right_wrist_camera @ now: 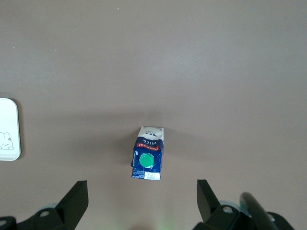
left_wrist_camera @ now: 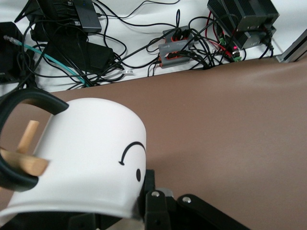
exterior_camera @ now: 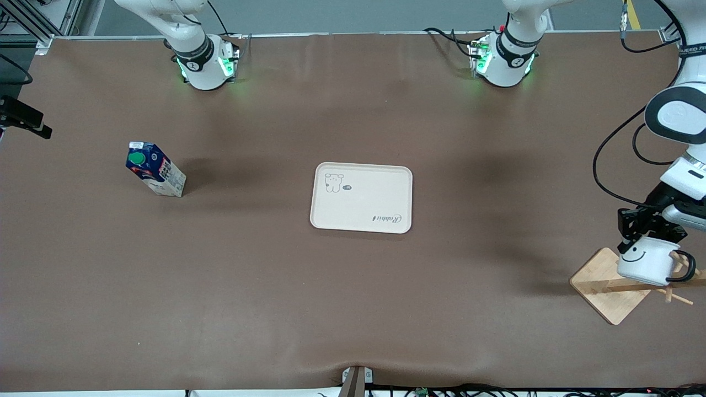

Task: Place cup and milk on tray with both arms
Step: 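Grasp the white mug with the left gripper and lift it off the stand, then carry the mug to the tray while the right gripper reaches the milk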

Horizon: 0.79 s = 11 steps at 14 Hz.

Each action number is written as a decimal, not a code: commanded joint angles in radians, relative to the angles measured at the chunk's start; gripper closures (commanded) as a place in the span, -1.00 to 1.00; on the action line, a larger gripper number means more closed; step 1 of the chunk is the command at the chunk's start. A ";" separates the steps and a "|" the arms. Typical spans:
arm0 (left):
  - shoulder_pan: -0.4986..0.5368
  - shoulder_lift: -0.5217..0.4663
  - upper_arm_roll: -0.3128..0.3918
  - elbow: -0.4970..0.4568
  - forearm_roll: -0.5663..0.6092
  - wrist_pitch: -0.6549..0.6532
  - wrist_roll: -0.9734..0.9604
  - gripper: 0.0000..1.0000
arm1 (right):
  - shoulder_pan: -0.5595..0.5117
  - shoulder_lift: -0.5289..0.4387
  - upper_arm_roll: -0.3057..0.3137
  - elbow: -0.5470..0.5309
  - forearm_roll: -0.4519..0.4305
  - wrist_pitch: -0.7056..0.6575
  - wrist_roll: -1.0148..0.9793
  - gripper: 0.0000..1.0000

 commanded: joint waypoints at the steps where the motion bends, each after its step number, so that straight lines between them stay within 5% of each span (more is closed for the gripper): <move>1: -0.009 -0.046 -0.070 -0.012 0.050 0.000 -0.121 1.00 | -0.011 0.009 0.007 0.019 -0.013 -0.012 -0.001 -1.00; 7: -0.009 -0.064 -0.174 -0.021 0.232 -0.058 -0.483 1.00 | -0.013 0.009 0.007 0.019 -0.013 -0.013 -0.001 -1.00; 11: -0.056 -0.024 -0.295 -0.009 0.489 -0.122 -0.987 1.00 | -0.013 0.030 0.007 0.019 -0.004 0.013 -0.001 -1.00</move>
